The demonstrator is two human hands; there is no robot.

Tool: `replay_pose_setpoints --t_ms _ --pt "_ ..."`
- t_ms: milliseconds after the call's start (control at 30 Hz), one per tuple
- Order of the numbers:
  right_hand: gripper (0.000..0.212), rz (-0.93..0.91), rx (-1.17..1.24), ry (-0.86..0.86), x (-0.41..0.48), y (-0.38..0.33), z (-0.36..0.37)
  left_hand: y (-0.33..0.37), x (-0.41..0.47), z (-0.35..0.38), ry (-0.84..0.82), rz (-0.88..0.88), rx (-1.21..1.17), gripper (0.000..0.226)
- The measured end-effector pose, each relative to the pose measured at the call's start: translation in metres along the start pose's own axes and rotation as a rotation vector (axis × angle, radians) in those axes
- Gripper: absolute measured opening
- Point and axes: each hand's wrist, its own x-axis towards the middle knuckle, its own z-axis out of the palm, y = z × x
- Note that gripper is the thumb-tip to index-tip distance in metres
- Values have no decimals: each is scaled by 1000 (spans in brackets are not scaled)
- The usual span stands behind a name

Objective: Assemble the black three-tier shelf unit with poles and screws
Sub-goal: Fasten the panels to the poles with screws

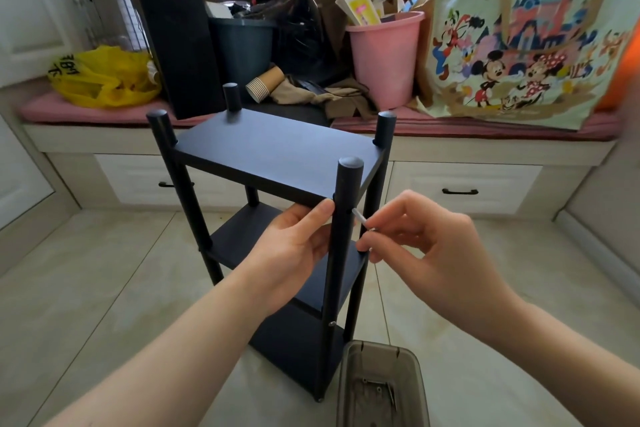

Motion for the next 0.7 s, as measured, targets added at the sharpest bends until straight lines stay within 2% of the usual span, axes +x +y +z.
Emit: replay_pose_setpoints --t_ms 700 --pt "13 -15 -47 7 -3 -1 7 -1 -2 3 -13 19 -21 33"
